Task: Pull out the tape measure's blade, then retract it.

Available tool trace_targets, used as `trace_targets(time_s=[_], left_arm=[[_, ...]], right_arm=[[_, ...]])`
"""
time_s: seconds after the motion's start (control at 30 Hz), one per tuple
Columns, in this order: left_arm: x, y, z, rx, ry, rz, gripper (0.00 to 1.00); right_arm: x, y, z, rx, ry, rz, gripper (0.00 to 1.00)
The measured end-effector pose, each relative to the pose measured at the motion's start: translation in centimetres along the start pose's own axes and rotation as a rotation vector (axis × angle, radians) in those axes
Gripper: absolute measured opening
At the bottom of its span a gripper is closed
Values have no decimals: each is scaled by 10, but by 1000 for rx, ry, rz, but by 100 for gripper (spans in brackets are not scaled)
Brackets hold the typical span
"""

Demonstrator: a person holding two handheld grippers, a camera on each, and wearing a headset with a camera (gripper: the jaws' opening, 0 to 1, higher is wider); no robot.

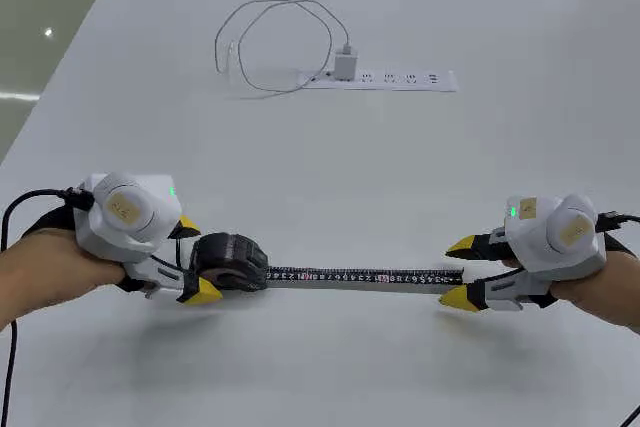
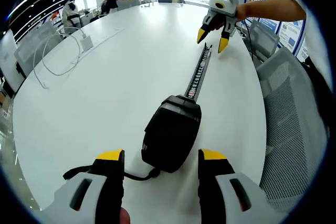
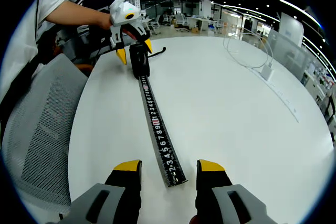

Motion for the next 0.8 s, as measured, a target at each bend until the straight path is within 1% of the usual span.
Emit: trace_targets(time_s=[0.13, 0.27, 0.37, 0.47, 0.57, 0.67, 0.8], left_arm=[[-3, -1, 4, 14, -25, 38, 55], [-4, -1, 10, 40, -64, 88, 57], [-7, -1, 15, 56, -78, 108, 58], [-9, -1, 19, 71, -93, 132, 60], [-10, 0, 25, 90, -120, 170, 62], [-13, -2, 28, 96, -124, 182, 63], [-16, -7, 31, 98, -133, 193, 65]], right_arm=[[4, 6, 3, -14, -15, -16, 44], [5, 9, 5, -31, -32, -36, 47], [5, 12, 7, -41, -40, -48, 50], [7, 14, 10, -56, -55, -60, 53], [11, 16, 13, -86, -75, -63, 56], [12, 18, 15, -101, -88, -80, 60], [12, 21, 15, -102, -90, -85, 64]])
Point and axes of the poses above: the centre of the closed fingertips' face, and the gripper's own axes: z roughly backward along the fingers, y roughly to its left, x roughly out of its top, the point moved 4 cm from there along z, roughly backward along the fingers, and after that the axes turned 3 degrees about y, right-handed, at the moved point
